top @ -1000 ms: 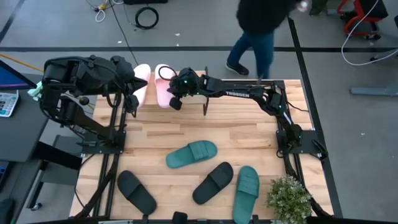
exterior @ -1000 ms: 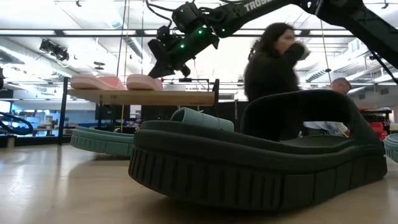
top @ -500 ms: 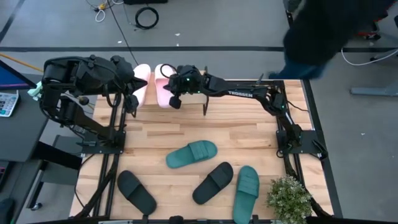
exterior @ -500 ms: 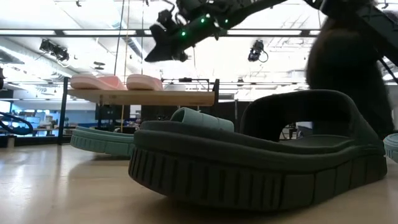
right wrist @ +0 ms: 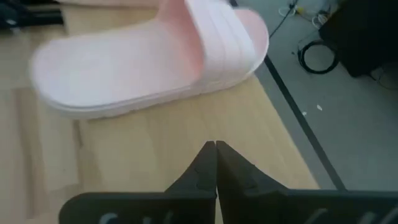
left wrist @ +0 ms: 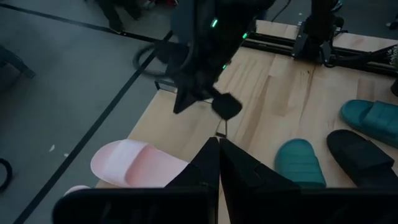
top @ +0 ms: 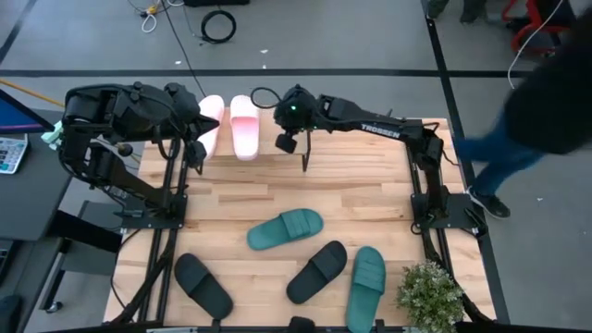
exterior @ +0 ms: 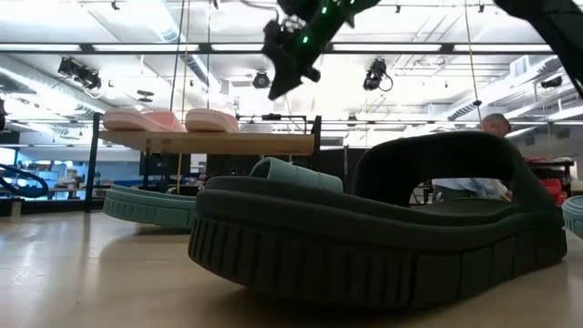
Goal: Pick and place slides into the shelf
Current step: Put the pink slide on the shelf
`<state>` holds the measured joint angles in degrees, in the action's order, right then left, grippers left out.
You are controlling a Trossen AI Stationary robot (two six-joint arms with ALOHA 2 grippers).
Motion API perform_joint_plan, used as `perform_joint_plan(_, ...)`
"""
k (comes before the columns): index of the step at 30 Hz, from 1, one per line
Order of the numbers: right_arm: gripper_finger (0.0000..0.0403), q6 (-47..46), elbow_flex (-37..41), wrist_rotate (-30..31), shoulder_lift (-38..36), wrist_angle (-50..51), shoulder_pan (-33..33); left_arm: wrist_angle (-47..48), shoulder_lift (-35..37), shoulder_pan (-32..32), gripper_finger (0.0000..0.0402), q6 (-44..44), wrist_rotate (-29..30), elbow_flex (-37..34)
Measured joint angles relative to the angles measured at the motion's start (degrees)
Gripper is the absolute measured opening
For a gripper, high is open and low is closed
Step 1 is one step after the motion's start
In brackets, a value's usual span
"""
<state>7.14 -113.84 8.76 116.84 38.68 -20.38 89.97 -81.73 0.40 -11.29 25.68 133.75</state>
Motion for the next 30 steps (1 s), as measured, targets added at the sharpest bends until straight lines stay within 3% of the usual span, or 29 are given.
perform_joint_plan(10,0.0001,0.4,0.0,1.0,8.4,-11.8,-1.8,-0.1,0.0,0.0,0.0024,0.0,0.0,0.0)
perform_joint_plan(30,0.0000,-1.2,0.0,-7.7,14.7,-28.3,-1.9,-0.1,0.0,0.0,0.0023,1.7,0.0,0.0)
